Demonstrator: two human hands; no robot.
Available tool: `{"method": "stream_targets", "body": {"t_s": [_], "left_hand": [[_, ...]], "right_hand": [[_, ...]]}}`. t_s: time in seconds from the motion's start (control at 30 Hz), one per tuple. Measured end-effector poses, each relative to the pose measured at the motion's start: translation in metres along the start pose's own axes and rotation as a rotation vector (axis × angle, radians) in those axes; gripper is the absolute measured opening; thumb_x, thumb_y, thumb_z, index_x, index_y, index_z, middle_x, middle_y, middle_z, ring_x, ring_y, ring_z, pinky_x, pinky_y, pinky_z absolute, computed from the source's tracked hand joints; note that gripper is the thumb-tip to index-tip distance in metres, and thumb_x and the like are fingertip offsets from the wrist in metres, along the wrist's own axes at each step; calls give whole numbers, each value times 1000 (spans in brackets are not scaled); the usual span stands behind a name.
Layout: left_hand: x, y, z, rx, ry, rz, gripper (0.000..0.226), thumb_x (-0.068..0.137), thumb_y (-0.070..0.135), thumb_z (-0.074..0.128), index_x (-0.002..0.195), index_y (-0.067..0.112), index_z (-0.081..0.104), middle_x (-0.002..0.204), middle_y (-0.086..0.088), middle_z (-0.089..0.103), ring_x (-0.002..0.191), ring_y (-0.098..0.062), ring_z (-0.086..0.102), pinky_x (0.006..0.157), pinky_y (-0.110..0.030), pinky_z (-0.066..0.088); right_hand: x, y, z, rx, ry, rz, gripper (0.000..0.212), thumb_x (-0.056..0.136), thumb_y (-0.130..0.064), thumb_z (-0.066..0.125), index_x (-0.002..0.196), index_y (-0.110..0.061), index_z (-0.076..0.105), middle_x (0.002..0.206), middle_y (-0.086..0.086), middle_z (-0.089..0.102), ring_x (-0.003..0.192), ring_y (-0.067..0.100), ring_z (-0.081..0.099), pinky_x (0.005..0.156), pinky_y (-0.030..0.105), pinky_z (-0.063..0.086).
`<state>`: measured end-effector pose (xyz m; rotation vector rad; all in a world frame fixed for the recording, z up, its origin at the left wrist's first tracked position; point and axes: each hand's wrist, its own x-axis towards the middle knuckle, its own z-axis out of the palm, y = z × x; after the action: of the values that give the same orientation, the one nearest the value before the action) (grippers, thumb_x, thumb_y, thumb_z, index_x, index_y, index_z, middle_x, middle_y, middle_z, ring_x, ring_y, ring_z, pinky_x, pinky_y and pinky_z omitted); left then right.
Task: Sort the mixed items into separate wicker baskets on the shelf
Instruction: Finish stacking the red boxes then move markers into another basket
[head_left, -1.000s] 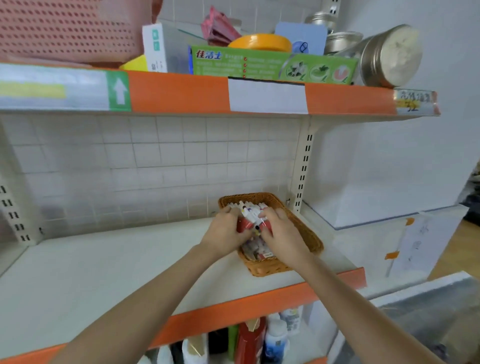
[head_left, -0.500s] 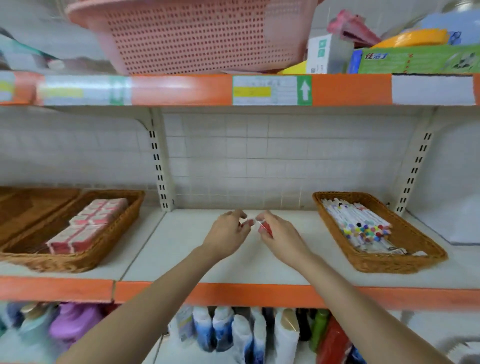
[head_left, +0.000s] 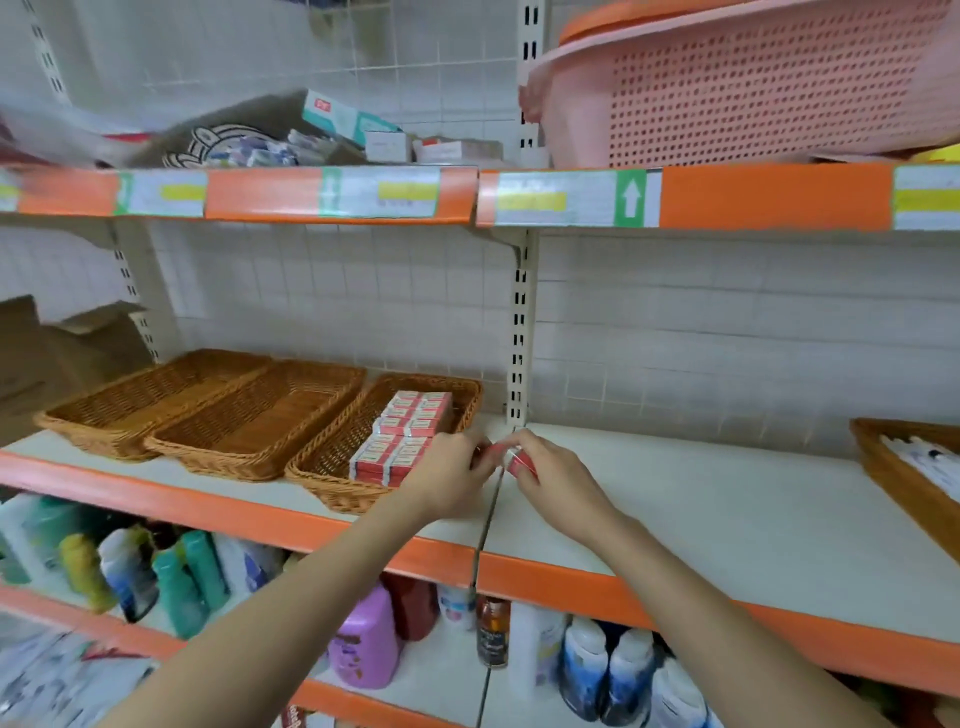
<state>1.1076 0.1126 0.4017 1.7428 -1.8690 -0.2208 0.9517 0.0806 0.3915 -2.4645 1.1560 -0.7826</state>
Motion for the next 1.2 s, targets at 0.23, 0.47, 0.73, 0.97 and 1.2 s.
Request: {"method": "stream_targets", "body": {"t_s": [0.23, 0.47, 0.73, 0.97, 1.2], "left_hand": [[5, -55, -39, 4, 116, -119, 27, 100, 27, 45, 99, 8, 65, 89, -7, 67, 78, -18, 58, 66, -26, 39], [21, -98, -58, 40, 53, -219, 23, 99, 22, 50, 107, 8, 66, 104, -6, 65, 94, -20, 62, 83, -31, 50], [40, -125, -61, 39, 14, -195, 8, 97, 19, 53, 98, 14, 60, 90, -1, 64, 77, -15, 60, 70, -31, 51], [53, -154, -63, 109, -65, 10, 14, 97, 19, 51, 103, 12, 61, 96, -1, 64, 80, -12, 56, 68, -22, 42], [48, -177, -57, 148, -97, 131, 40, 93, 33, 57, 127, 12, 54, 119, -4, 52, 113, -18, 49, 97, -27, 39]], "right_hand": [[50, -27, 27, 51, -24, -47, 22, 100, -20, 46, 122, -17, 48, 120, 4, 59, 106, 19, 56, 87, 34, 46], [93, -33, 52, 61, -83, -69, 37, 98, -10, 45, 134, -15, 48, 134, 3, 50, 118, 19, 51, 93, 26, 45], [111, -42, 74, 85, -72, 16, 21, 98, -21, 51, 119, -16, 53, 121, 3, 62, 100, 15, 61, 74, 26, 53], [119, -55, 96, 28, -25, 106, 22, 98, -17, 51, 117, -12, 61, 127, 3, 50, 108, 13, 52, 83, 15, 42], [115, -64, 109, -173, -68, 195, 45, 94, -25, 57, 138, -23, 46, 137, -2, 38, 130, 15, 30, 107, 27, 30]]}}
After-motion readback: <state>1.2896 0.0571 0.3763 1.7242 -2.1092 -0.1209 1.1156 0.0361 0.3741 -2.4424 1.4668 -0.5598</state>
